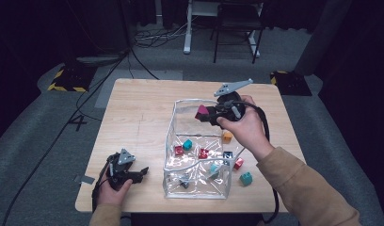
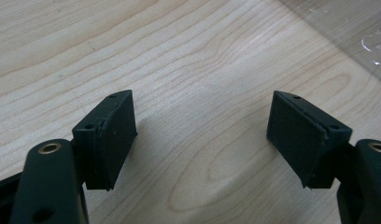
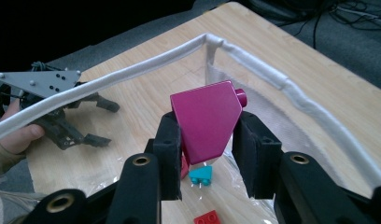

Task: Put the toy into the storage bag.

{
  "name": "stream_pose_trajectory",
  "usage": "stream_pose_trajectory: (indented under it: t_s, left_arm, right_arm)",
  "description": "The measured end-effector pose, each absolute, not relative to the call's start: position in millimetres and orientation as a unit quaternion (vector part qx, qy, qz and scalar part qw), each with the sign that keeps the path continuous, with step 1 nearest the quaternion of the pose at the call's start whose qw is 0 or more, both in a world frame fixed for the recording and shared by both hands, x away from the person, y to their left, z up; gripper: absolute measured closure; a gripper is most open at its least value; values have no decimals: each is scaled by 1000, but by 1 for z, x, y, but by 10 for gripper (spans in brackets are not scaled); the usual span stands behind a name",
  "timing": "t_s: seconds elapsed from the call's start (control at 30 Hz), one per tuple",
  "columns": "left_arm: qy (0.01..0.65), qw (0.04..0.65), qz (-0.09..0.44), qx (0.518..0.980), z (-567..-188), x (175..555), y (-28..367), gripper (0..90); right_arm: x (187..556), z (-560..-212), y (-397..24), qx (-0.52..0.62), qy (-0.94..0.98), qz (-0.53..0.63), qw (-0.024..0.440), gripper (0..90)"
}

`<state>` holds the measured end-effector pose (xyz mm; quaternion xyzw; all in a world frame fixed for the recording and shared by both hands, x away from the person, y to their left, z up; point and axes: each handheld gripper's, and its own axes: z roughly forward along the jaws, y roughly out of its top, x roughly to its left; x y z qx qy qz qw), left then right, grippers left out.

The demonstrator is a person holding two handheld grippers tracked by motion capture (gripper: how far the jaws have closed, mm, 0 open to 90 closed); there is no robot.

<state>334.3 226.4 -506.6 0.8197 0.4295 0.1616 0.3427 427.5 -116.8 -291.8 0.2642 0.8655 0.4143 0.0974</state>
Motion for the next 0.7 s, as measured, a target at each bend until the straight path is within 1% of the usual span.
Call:
stream_pose_trajectory:
  t_s: [0.37, 0.57, 0.6, 0.63, 0.7]
  left_arm:
    - [429, 343, 161, 820, -507, 334, 226, 243]
    - [429, 342, 161, 820, -507, 334, 226, 243]
    - [429, 343, 161, 820, -507, 334, 226, 243]
    - [429, 342, 161, 820, -507, 334, 226, 243]
    - [429, 343, 161, 820, -507, 334, 226, 243]
  right_arm:
    - [432, -315, -93, 259, 885, 380, 66, 638]
    - [434, -326, -87, 259, 893, 365, 56, 637]
    - [435, -329, -85, 261, 895, 358, 53, 626]
    - [435, -330, -84, 263, 896, 355, 47, 588]
    - [434, -334, -82, 275, 892, 355, 40, 472]
